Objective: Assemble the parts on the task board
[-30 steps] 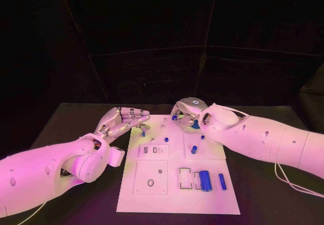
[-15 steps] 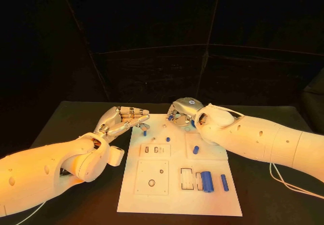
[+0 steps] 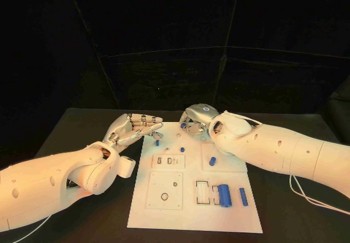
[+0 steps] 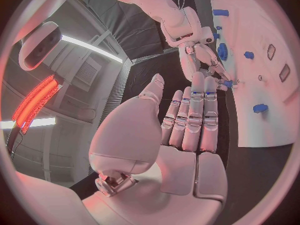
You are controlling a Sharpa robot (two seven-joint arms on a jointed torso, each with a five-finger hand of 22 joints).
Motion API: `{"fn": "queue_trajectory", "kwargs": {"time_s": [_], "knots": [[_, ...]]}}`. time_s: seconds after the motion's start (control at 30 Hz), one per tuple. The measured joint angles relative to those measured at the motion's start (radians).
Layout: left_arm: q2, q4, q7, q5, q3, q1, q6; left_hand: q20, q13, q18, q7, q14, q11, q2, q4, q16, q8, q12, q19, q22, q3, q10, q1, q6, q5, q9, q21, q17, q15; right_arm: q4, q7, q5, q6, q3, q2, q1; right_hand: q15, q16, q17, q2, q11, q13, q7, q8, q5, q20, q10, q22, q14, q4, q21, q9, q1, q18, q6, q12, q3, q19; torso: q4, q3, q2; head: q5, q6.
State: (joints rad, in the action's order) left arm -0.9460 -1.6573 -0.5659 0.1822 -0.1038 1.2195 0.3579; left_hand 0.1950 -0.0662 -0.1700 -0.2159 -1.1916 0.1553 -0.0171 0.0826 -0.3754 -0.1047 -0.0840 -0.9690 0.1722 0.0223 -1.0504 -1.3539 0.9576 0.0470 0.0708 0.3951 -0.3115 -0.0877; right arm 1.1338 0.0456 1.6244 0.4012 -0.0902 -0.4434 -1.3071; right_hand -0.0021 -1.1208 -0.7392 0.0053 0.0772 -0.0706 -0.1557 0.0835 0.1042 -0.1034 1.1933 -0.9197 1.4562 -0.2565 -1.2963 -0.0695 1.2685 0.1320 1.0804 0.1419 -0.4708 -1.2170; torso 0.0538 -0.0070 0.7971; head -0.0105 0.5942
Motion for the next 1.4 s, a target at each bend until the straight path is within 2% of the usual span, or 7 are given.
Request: {"fn": "queue_trajectory", "kwargs": {"time_s": [0.27,0.5,0.87,1.4], "knots": [[0.0,0.002,0.0,0.0,0.0,0.001,0.0,0.0,0.0,0.0,0.0,0.0,0.0,0.0,0.0,0.0,0.0,0.0,0.0,-0.001,0.0,0.0,0.0,0.0,0.0,0.0,0.0,0.0,0.0,0.0,0.002,0.0,0.009,0.0,-0.001,0.0,0.0,0.0,0.0,0.0,0.001,0.001,0.0,0.0,-0.001,0.0,-0.001,-0.001,0.0,0.0,0.0,0.0,0.0,0.0,0.0,0.0,0.0,0.0,-0.0011,0.0001,0.0,-0.003,0.003],[0.001,0.004,0.001,0.0,0.0,0.001,0.0,0.0,0.0,0.0,0.0,0.0,0.0,0.0,0.0,0.0,0.0,0.0,0.0,-0.001,0.0,0.0,0.0,0.0,0.0,0.0,0.0,0.0,0.0,-0.011,0.006,0.0,0.007,0.0,0.011,0.0,0.0,-0.004,-0.002,0.0,0.009,0.001,-0.003,-0.004,0.004,0.0,-0.009,-0.002,0.0,0.004,-0.004,0.001,0.0,0.0,-0.004,0.0,-0.004,0.0,-0.0012,-0.0001,0.0,-0.003,0.005],[0.003,0.004,0.001,0.0,0.0,0.002,-0.002,0.0,0.0,0.0,0.0,0.0,0.0,0.0,0.0,0.001,0.0,0.0,0.0,-0.001,0.0,0.0,0.0,0.0,0.0,0.0,0.0,0.0,0.0,-0.037,0.017,0.0,-0.016,0.001,0.032,-0.002,0.0,-0.004,-0.001,-0.004,0.012,0.002,-0.007,-0.006,0.004,0.0,-0.012,-0.002,0.0,0.007,-0.004,0.001,-0.004,0.0,-0.008,-0.004,-0.007,0.0,-0.0012,-0.0006,0.0,-0.003,0.008],[0.004,0.005,0.002,0.0,0.0,0.004,-0.003,0.0,0.0,0.0,0.0,0.0,0.0,0.0,0.0,0.001,0.0,0.0,0.0,-0.001,0.0,0.0,0.0,0.0,0.0,0.0,0.0,0.0,0.0,-0.045,0.025,0.001,-0.046,0.001,0.044,-0.002,0.0,-0.004,0.002,-0.009,0.013,0.004,-0.009,-0.011,0.004,0.0,-0.021,-0.002,0.0,0.01,-0.004,0.001,-0.009,0.0,-0.012,-0.008,-0.01,0.0,-0.0006,-0.0005,0.0,-0.001,0.012]]}}
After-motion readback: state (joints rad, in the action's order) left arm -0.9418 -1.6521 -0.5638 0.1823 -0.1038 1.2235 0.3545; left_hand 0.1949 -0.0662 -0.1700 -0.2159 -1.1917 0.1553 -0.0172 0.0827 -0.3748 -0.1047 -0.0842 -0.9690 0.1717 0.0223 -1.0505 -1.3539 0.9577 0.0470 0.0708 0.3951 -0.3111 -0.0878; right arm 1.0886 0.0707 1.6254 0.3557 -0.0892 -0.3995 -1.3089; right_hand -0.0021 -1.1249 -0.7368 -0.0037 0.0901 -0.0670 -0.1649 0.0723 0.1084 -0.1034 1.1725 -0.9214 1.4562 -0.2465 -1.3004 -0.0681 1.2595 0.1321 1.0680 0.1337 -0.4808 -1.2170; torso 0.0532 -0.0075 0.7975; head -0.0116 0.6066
